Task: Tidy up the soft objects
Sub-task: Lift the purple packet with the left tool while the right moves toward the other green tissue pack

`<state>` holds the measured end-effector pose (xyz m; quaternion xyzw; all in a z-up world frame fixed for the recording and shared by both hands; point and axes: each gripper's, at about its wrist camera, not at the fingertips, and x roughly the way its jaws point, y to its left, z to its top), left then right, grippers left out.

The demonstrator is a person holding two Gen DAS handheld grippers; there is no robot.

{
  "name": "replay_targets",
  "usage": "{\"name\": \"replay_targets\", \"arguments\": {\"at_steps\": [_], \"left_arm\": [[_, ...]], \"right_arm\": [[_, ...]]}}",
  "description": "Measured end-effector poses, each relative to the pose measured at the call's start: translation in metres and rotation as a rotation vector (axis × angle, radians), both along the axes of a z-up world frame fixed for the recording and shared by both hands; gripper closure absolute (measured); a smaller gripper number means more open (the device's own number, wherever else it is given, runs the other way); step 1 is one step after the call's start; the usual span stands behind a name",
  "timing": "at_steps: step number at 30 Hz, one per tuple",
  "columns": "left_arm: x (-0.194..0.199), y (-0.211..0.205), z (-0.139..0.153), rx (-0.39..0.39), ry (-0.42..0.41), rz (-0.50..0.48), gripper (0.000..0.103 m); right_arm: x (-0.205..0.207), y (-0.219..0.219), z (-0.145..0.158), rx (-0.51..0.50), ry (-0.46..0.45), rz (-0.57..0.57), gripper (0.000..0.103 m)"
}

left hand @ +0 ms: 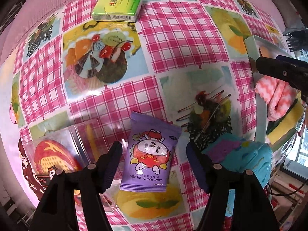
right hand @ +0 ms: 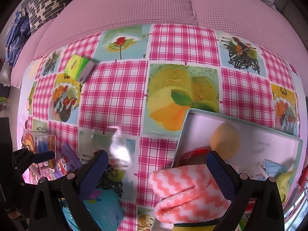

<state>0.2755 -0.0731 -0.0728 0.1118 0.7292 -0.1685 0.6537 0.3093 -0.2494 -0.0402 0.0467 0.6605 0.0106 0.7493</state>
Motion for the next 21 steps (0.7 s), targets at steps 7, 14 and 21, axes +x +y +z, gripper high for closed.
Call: {"name": "replay_targets", "arguments": {"at_steps": [7, 14, 21], "left_arm": [[0.003, 0.007, 0.002, -0.017, -0.011, -0.021, 0.033], [0.002, 0.018, 0.001, 0.033, -0.015, -0.073, 0.034], [-0.007, 0.016, -0.005, 0.044, -0.010, -0.095, 0.034]], "right_arm": [[0.000, 0.000, -0.004, -0.007, 0.010, 0.006, 0.000], [0.000, -0.002, -0.005, 0.003, 0.016, 0.001, 0.000], [0.001, 0.000, -0.001, -0.001, 0.007, 0.009, 0.000]]}}
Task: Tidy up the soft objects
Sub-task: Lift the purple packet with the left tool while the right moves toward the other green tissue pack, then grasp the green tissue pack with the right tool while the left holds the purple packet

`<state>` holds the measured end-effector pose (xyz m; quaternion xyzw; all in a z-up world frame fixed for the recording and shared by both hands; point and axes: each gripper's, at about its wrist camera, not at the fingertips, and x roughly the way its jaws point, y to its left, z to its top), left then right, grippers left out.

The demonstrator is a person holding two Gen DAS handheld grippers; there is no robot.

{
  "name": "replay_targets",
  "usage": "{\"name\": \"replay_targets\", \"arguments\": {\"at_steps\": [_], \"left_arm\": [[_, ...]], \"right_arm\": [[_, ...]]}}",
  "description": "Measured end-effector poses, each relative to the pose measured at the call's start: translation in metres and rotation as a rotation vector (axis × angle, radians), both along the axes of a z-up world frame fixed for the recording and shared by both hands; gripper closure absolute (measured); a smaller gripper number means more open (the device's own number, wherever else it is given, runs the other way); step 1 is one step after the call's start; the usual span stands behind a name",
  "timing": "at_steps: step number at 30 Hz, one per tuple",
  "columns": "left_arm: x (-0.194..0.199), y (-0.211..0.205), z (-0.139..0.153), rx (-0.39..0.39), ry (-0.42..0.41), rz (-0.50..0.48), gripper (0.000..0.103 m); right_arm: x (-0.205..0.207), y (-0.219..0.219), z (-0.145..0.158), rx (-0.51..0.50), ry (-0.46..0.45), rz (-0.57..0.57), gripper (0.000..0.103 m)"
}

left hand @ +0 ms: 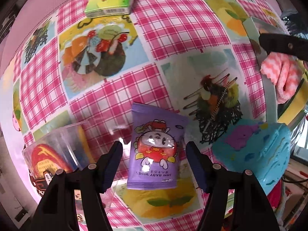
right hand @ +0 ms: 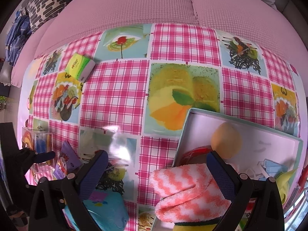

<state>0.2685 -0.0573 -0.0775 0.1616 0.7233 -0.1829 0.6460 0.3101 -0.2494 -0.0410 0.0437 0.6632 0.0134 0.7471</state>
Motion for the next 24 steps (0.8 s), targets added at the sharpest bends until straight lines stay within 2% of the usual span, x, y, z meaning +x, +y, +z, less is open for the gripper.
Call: {"name": "replay_targets", "arguments": {"at_steps": [3, 6, 8, 9, 13, 16, 19, 24], "left_arm": [[-0.002, -0.006, -0.003, 0.010, -0.011, -0.012, 0.037], [-0.003, -0.010, -0.006, 0.031, -0.034, -0.022, 0.052], [-0.003, -0.011, -0.004, 0.036, -0.057, -0.021, 0.054], [0.000, -0.008, -0.003, 0.000, -0.045, -0.004, 0.054], [0.012, -0.003, 0.003, -0.051, -0.057, 0.032, 0.057], [0.032, 0.005, 0.019, -0.151, -0.074, 0.120, 0.057], [0.053, 0.022, 0.035, -0.207, -0.113, 0.198, 0.057], [0.088, 0.071, 0.064, -0.299, -0.224, 0.377, 0.057]], "right_arm": [[0.002, -0.001, 0.001, -0.005, 0.002, 0.001, 0.000], [0.004, 0.006, 0.004, -0.012, -0.003, 0.012, 0.000], [0.008, 0.010, 0.003, -0.012, -0.005, 0.018, 0.000], [0.011, 0.012, 0.003, -0.012, -0.005, 0.021, 0.000], [0.022, 0.024, -0.001, -0.018, 0.000, 0.031, 0.000], [0.036, 0.037, -0.003, -0.014, -0.012, 0.046, 0.000], [0.053, 0.053, -0.002, -0.025, -0.037, 0.064, 0.000], [0.085, 0.095, -0.004, -0.038, -0.078, 0.152, 0.000]]}}
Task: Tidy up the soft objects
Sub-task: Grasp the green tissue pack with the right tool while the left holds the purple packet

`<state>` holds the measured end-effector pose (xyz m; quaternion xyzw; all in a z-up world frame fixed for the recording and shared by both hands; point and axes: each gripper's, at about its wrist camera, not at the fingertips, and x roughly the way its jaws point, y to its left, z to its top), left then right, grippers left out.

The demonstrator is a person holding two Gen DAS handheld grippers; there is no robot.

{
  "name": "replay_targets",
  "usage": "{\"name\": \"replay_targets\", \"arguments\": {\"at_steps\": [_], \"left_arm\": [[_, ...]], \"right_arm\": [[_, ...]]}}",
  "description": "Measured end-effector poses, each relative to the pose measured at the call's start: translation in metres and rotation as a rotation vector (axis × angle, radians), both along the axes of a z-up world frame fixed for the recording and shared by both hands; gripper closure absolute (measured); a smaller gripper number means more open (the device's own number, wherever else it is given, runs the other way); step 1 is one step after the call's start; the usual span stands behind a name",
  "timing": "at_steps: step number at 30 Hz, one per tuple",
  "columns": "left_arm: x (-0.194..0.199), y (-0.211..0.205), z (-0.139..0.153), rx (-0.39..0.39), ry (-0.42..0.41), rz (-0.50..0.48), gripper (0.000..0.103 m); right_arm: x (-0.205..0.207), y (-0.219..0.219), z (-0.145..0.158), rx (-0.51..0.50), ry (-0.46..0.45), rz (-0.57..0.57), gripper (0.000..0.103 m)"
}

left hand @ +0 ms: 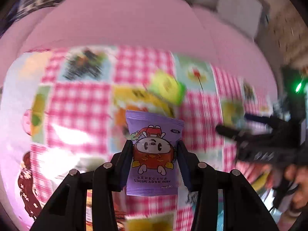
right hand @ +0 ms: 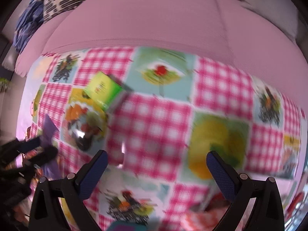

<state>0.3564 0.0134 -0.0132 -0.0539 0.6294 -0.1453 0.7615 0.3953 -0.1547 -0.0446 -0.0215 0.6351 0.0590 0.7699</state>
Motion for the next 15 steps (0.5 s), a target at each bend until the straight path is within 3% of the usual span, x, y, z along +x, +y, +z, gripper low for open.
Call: {"name": "replay_targets", "arguments": {"at_steps": [3, 5, 8, 15], "left_arm": [[0.011, 0.033, 0.017, -0.067, -0.061, 0.128, 0.057], [0.017, 0.053, 0.021, -0.071, -0.095, 0.200, 0.057], [0.014, 0.083, 0.017, -0.134, -0.104, 0.290, 0.057], [0.007, 0.099, 0.001, -0.142, -0.116, 0.333, 0.057]], "right_arm": [[0.016, 0.028, -0.003, -0.009, -0.035, 0.082, 0.000], [0.025, 0.046, -0.006, -0.032, -0.062, 0.140, 0.000], [0.039, 0.076, -0.017, -0.066, -0.080, 0.233, 0.000], [0.063, 0.103, -0.051, -0.149, -0.068, 0.278, 0.002]]}}
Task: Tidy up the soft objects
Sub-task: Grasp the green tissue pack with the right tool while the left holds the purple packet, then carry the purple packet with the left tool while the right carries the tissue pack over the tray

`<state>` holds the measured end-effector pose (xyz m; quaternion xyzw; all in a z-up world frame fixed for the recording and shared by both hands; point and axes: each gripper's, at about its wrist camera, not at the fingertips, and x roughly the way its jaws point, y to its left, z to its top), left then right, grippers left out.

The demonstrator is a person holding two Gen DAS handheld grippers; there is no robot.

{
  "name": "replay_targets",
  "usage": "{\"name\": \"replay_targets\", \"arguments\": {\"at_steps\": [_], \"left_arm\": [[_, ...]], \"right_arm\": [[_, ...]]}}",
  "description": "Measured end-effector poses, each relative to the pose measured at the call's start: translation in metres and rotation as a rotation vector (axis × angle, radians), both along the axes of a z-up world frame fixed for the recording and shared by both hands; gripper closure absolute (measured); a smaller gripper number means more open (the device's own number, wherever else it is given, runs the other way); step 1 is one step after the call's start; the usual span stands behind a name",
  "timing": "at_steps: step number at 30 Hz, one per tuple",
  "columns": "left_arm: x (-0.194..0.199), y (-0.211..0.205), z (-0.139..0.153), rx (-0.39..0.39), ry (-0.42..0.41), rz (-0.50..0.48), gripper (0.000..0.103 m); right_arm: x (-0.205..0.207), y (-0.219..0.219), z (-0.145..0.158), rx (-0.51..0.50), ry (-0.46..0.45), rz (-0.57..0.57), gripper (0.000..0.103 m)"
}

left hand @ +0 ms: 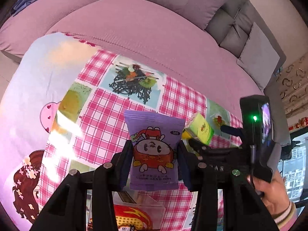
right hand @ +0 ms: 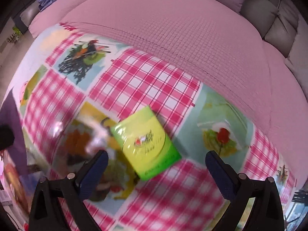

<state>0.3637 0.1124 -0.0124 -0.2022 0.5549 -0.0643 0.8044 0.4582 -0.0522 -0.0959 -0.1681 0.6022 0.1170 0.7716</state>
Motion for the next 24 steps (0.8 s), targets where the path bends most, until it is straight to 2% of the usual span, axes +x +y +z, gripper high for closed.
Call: {"name": "replay_targets", "arguments": {"at_steps": [3, 6, 9, 12, 15, 20, 24], "left_arm": [[0.000, 0.004, -0.006, -0.021, 0.014, -0.006, 0.057], [0.001, 0.005, -0.011, -0.023, 0.013, -0.005, 0.057], [0.000, 0.001, -0.009, -0.027, 0.017, -0.008, 0.057], [-0.006, -0.007, 0.001, -0.036, 0.018, -0.023, 0.057], [-0.017, -0.022, 0.024, -0.049, -0.012, -0.039, 0.057], [-0.050, -0.085, 0.072, -0.092, -0.068, -0.151, 0.057], [-0.082, -0.138, 0.098, -0.118, -0.090, -0.235, 0.057]], "right_arm": [[0.006, 0.002, -0.004, 0.014, -0.003, -0.020, 0.018], [0.007, -0.002, 0.000, 0.039, 0.002, -0.030, 0.040], [-0.001, -0.007, 0.006, 0.066, 0.024, -0.049, 0.041], [-0.025, -0.030, 0.030, 0.095, 0.022, -0.064, 0.042], [-0.053, -0.063, 0.064, 0.093, 0.002, -0.102, 0.042], [-0.114, -0.122, 0.112, 0.033, -0.020, -0.172, 0.042], [-0.171, -0.179, 0.145, 0.019, -0.030, -0.275, 0.042]]}}
